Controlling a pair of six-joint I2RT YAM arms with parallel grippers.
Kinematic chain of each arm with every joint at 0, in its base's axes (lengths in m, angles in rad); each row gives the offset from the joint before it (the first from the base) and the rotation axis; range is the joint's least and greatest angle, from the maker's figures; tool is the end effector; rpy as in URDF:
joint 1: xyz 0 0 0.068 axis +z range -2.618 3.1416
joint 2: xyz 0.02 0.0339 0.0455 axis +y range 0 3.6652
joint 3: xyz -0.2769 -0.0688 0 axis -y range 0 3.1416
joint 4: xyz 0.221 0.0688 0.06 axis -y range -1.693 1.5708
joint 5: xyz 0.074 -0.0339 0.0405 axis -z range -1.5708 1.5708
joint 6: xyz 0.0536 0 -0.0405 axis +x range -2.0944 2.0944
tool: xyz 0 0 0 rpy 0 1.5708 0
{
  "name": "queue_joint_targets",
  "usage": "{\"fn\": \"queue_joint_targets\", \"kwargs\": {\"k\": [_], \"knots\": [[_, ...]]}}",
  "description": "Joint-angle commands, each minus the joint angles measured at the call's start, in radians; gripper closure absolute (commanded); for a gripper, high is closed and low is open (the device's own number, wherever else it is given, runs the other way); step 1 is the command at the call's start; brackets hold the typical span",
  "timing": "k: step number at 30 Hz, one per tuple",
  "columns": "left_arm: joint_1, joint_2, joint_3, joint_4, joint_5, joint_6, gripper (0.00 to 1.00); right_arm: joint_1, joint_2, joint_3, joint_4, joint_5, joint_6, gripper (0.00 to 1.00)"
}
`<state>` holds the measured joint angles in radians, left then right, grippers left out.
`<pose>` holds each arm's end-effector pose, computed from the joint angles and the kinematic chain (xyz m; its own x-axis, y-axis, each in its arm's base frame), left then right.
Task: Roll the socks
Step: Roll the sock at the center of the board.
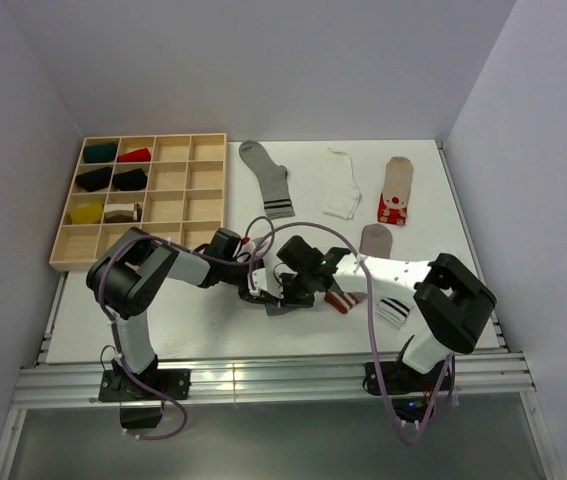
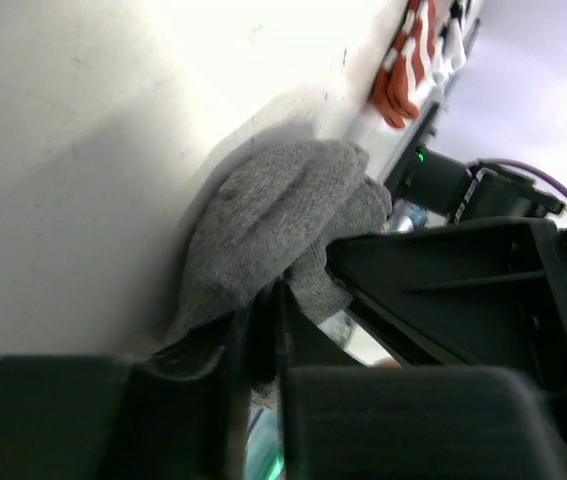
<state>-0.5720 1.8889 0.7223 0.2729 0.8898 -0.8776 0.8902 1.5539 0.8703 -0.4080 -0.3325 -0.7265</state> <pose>0.2433 -0.2062 0.1129 -0.9957 0.0651 0.0654 -0.0248 0.4944 -0.8689 0.1639 0.2302 0.1867 0.1335 -0.8329 -0.5370 -0.9908 -0.1009 -0.0898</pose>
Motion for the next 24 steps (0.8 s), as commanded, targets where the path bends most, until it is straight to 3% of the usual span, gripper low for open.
{"fn": "queue_joint_targets", "kwargs": {"k": [1,13,24], "knots": [[-0.006,-0.075,-0.011,-0.009,-0.155,0.035,0.79,-0.022,0.034,0.081,-0.142,-0.108,-0.007,0.78],[-0.005,-0.327,-0.079,-0.008,-0.472,0.057,0.66,-0.095,0.166,0.212,-0.305,-0.192,-0.008,0.78],[-0.006,-0.651,-0.339,0.094,-0.745,-0.026,0.62,-0.178,0.323,0.401,-0.483,-0.26,-0.008,0.78]]}}
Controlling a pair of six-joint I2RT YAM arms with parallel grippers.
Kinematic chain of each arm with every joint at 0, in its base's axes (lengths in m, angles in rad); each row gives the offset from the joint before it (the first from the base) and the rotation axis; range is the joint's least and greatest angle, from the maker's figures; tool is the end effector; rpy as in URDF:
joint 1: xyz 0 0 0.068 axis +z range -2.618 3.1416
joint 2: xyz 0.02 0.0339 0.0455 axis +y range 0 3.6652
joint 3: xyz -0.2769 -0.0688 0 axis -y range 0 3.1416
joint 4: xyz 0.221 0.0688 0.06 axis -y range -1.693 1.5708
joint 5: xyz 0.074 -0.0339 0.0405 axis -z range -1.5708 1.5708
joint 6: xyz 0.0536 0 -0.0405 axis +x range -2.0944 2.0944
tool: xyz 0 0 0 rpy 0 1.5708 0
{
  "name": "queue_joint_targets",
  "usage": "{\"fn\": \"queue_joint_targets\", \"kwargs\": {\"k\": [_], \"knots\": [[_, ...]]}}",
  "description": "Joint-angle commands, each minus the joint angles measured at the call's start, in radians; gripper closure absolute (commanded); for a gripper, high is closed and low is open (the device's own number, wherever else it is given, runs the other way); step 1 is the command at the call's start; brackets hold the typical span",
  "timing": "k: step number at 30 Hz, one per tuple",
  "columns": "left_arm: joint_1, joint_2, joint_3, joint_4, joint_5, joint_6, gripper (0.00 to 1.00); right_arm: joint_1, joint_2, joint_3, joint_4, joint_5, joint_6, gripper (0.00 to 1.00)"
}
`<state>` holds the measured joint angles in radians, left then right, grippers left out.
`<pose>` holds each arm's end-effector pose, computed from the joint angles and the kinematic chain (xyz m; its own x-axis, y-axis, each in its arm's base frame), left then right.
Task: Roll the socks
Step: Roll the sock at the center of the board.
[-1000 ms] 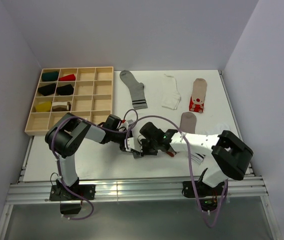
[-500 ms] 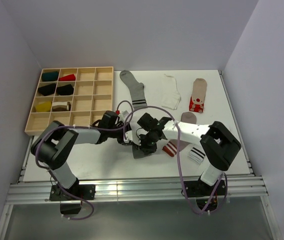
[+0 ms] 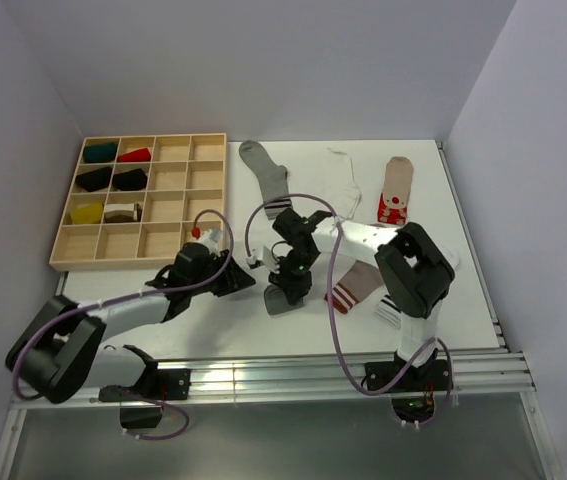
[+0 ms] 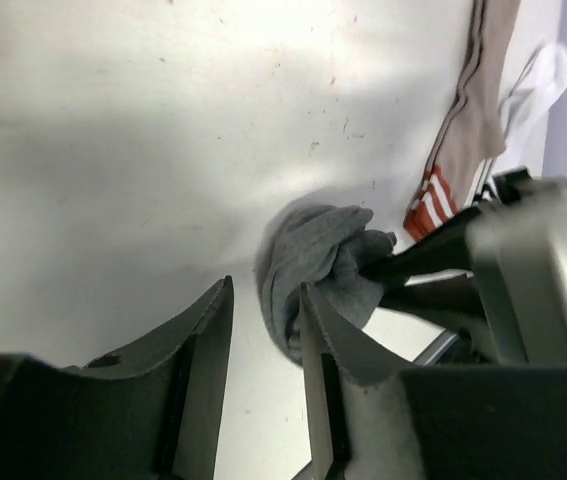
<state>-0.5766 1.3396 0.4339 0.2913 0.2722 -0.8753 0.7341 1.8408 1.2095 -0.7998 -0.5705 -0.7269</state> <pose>0.1957 -0.1444 0.1737 -0.8542 -0.3266 -0.4046 0.0835 0.6819 -0.7266 0.2214 0.2387 0.1804 -0.1376 -0.8775 -0.4594 -0.9516 -0.0116 0.3071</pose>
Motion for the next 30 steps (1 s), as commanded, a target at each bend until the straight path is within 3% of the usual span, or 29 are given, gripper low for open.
{"fn": "queue_joint_targets", "kwargs": {"k": [1,6,10,13,16,21,30], "knots": [[0.0,-0.161,-0.07,0.086,-0.137,-0.031,0.61,-0.033,0.06,0.093,-0.114,-0.025,-0.005,0.77],[-0.029,-0.304,-0.122,0.075,-0.221,0.041,0.6,-0.059,0.135,0.192,-0.183,-0.054,0.0,0.76],[-0.118,-0.346,-0.109,0.068,-0.268,0.152,0.6,-0.081,0.199,0.26,-0.261,-0.092,-0.011,0.75],[-0.241,-0.297,-0.046,0.036,-0.341,0.251,0.58,-0.09,0.244,0.314,-0.314,-0.112,-0.025,0.75],[-0.29,-0.237,0.0,0.028,-0.352,0.326,0.56,-0.093,0.29,0.357,-0.354,-0.121,-0.032,0.75],[-0.321,-0.133,0.068,0.017,-0.357,0.404,0.5,-0.101,0.334,0.4,-0.398,-0.131,-0.043,0.75],[-0.33,0.026,0.124,0.071,-0.26,0.469,0.49,-0.113,0.394,0.482,-0.475,-0.155,-0.058,0.74]]}}
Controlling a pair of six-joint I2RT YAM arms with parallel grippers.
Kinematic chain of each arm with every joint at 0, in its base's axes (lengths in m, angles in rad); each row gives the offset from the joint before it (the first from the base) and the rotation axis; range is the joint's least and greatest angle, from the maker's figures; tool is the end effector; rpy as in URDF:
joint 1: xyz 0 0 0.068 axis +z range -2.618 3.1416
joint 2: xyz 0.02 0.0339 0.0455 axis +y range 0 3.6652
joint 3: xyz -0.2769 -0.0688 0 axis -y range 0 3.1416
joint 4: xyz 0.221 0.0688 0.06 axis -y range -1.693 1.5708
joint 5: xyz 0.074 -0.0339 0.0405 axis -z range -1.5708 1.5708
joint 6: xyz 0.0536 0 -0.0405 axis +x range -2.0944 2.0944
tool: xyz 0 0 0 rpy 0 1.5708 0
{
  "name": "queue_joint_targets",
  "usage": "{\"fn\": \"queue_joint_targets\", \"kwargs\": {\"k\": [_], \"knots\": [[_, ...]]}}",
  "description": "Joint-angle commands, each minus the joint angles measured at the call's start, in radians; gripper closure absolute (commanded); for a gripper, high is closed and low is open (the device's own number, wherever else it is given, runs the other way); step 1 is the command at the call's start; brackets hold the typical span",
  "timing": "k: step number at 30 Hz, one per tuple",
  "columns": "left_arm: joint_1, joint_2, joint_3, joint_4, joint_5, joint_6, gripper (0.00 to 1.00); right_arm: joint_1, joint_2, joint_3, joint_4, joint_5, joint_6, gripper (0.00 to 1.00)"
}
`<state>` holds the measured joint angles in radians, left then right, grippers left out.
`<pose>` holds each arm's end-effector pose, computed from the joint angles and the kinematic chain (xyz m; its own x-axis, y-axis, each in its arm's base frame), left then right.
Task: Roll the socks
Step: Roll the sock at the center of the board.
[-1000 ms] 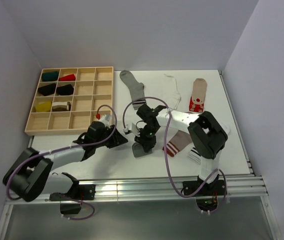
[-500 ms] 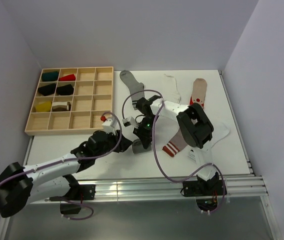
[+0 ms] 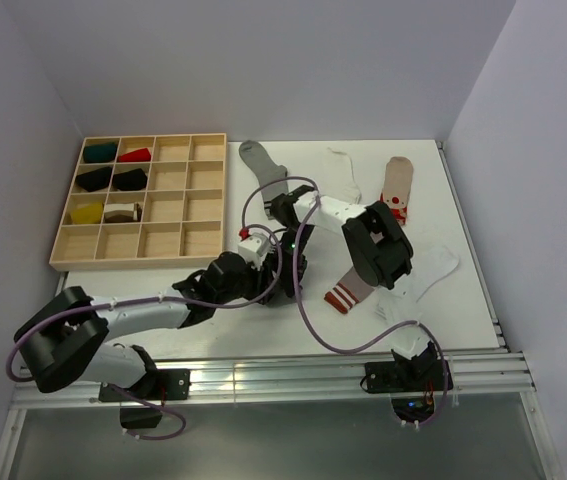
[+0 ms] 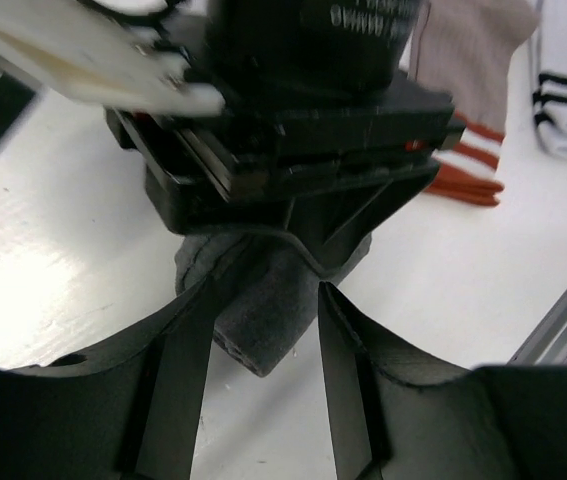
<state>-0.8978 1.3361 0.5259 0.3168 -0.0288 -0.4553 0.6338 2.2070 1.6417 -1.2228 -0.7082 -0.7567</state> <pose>0.1656 -0.2053 0.2036 -0.6019 0.0499 -0.7970 0.5580 0.7403 -0.3750 0.2844 0.2523 0.1565 -0.3409 -0.8977 -0.2793 -0.7851 0.1084 0.6098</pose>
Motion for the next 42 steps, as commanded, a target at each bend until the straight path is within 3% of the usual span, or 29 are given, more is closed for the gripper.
{"fn": "queue_joint_targets", "kwargs": {"k": [1,18,24,27,34,42], "knots": [[-0.009,0.038,0.033,0.054,0.05,0.05,0.49,-0.016,0.037,0.056,-0.055,-0.02,-0.03,0.74],[-0.009,0.185,0.043,0.119,0.092,0.006,0.5,-0.04,0.086,0.084,-0.073,-0.033,-0.02,0.73],[-0.006,0.248,0.042,0.142,0.093,-0.046,0.62,-0.045,0.079,0.064,-0.053,-0.033,-0.003,0.69],[-0.001,0.262,0.039,0.145,0.101,-0.074,0.8,-0.046,0.065,0.043,-0.024,-0.03,0.014,0.66],[0.072,0.265,0.037,0.094,0.223,-0.114,1.0,-0.082,-0.055,-0.055,0.123,-0.043,0.088,0.49],[0.131,0.282,0.068,0.025,0.334,-0.12,1.0,-0.155,-0.165,-0.117,0.23,-0.073,0.171,0.46]]}}
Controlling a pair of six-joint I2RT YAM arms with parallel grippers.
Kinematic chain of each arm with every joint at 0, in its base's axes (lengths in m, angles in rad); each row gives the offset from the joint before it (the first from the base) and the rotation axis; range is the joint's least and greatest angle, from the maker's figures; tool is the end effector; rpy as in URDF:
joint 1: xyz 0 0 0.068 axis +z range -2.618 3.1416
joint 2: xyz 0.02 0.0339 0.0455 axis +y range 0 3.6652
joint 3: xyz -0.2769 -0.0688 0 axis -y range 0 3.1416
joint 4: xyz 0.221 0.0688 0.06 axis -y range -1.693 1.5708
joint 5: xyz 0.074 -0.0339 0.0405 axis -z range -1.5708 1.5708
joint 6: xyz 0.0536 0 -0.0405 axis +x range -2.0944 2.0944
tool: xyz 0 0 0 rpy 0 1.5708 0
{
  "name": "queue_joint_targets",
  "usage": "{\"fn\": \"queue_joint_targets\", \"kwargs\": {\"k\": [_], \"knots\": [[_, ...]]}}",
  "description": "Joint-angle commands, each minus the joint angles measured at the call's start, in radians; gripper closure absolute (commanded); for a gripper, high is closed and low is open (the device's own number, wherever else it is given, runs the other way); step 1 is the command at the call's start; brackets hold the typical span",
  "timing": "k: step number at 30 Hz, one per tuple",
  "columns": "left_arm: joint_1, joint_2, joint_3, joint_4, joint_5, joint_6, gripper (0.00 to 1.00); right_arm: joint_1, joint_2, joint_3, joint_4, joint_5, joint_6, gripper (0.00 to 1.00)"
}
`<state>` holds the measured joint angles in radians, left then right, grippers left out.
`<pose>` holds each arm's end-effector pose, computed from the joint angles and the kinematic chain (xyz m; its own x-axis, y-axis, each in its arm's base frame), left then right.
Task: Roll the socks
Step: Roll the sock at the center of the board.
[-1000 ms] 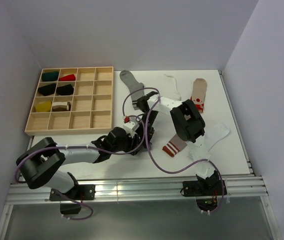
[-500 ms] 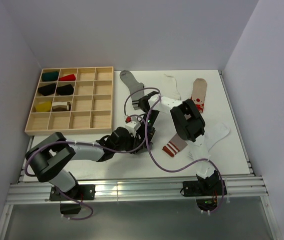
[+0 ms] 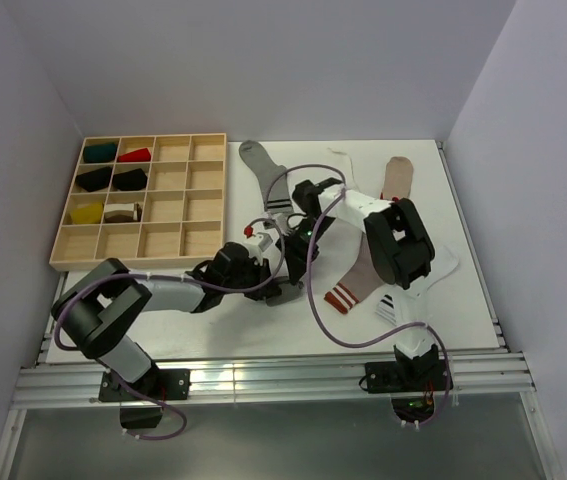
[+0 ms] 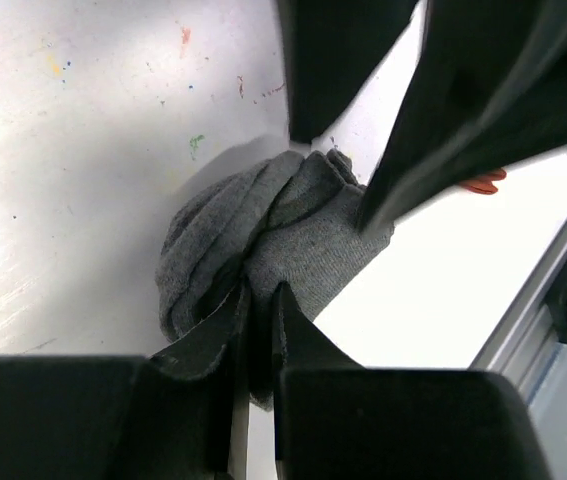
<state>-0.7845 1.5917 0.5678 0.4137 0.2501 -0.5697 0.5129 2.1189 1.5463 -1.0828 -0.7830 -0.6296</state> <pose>0.1995 -0.2179 0.1606 -0.7881 0.0483 -0.6136 0.4785 0.6751 -0.5615 0.3065 0.2160 0.1689 -0.5275 -0.7761 -0.3456 -0.7504 0.2349 0.6179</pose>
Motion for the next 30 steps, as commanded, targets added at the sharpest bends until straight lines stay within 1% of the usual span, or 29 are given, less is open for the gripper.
{"fn": "queue_joint_targets", "kwargs": {"k": [1,5,8,10,15,18,20,25,28,29,30], "knots": [[0.022,0.031,0.032,-0.084,0.057,-0.007,1.0,-0.042,-0.086,-0.029,0.101,-0.002,0.05,0.46],[0.034,0.056,0.064,-0.134,0.09,-0.024,1.0,-0.097,-0.172,-0.092,0.164,-0.009,0.083,0.46],[0.06,0.074,0.081,-0.15,0.149,-0.055,1.0,-0.129,-0.256,-0.147,0.218,-0.001,0.091,0.46],[0.082,0.088,0.105,-0.191,0.187,-0.074,1.0,-0.143,-0.304,-0.181,0.263,0.002,0.1,0.46],[0.105,0.112,0.173,-0.302,0.25,-0.111,1.0,-0.189,-0.463,-0.308,0.372,0.017,0.12,0.46],[0.126,0.139,0.197,-0.343,0.305,-0.139,1.0,-0.197,-0.537,-0.397,0.469,0.053,0.114,0.46],[0.14,0.151,0.214,-0.383,0.333,-0.147,1.0,-0.191,-0.617,-0.474,0.515,0.088,0.097,0.46],[0.156,0.194,0.277,-0.45,0.396,-0.177,1.0,-0.128,-0.772,-0.627,0.656,0.203,0.022,0.43],[0.163,0.229,0.313,-0.492,0.432,-0.182,1.0,-0.033,-0.862,-0.725,0.75,0.319,-0.01,0.42],[0.165,0.247,0.322,-0.509,0.44,-0.183,1.0,0.026,-0.896,-0.776,0.776,0.382,-0.016,0.41],[0.168,0.257,0.334,-0.515,0.458,-0.182,1.0,0.057,-0.916,-0.799,0.82,0.405,-0.022,0.4]]}}
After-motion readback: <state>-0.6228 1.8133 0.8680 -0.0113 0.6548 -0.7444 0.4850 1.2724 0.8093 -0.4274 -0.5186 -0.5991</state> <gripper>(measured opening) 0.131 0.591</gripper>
